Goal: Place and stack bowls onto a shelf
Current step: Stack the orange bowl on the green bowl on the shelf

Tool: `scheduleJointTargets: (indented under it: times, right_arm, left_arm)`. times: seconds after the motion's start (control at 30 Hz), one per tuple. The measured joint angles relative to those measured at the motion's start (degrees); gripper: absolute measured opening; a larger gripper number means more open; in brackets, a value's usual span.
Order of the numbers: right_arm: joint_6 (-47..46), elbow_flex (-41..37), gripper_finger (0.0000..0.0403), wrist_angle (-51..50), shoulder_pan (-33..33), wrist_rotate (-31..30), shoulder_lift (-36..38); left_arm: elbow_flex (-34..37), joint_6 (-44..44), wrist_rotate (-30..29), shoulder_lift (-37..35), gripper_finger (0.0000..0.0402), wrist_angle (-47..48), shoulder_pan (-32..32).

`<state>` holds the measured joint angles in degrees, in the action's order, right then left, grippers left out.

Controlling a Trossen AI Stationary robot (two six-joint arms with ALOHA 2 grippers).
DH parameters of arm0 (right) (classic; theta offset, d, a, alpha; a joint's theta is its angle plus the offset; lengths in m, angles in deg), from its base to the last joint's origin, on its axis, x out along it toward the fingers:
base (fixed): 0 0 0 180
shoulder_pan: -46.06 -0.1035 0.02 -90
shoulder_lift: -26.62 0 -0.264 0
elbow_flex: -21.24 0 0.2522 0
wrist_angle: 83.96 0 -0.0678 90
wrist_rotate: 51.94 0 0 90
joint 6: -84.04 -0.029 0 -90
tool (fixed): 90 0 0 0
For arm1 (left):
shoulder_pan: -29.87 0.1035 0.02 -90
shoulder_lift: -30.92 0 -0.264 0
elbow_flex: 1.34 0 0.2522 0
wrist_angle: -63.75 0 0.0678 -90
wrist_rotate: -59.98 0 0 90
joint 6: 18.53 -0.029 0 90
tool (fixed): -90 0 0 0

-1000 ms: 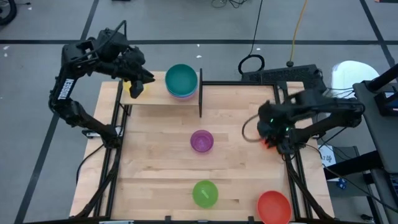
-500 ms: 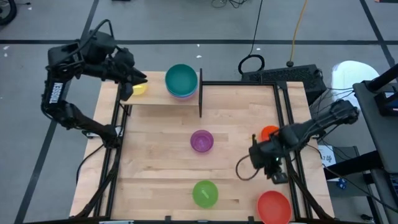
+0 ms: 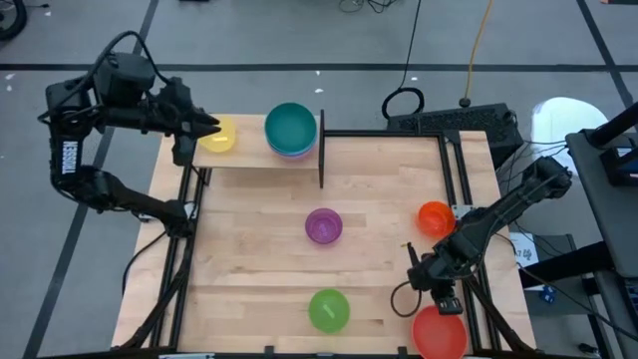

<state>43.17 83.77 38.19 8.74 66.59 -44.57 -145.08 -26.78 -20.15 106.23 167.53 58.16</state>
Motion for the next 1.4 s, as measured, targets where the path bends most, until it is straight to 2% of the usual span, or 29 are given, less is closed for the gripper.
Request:
scheduleJointTargets:
  times: [0.2, 0.7, 1.0, 1.23, 1.33, 1.4]
  right_arm:
    - [-0.3, -2.4, 0.0091, 2.2, -0.1, -1.8, 0.0]
    - [-0.5, -5.7, 0.0091, 11.9, -0.3, -1.9, 0.0]
    - [-2.9, -10.7, 0.0091, 19.2, -0.3, -1.7, 0.0]
    - [-6.0, -15.6, 0.0091, 28.5, -0.3, -1.9, 0.0]
    - [-7.8, -17.0, 0.008, 30.6, -0.3, -5.5, 0.0]
    - [-9.0, -17.4, 0.0054, 30.5, -0.2, -8.5, 0.0]
  left_arm:
    - [0.0, 1.4, 0.1, -0.6, 0.0086, 0.0, 0.0]
    - [0.0, 2.8, 0.3, -0.8, 0.0086, 0.0, 0.0]
    - [0.0, 2.8, 0.3, -0.8, 0.0086, 0.0, 0.0]
    - [0.0, 2.7, 0.3, -0.8, 0.0086, 0.0, 0.0]
    - [0.0, 2.6, 0.3, -0.8, 0.0086, 0.0, 0.0]
    - [0.0, 2.5, 0.3, -0.8, 0.0086, 0.0, 0.0]
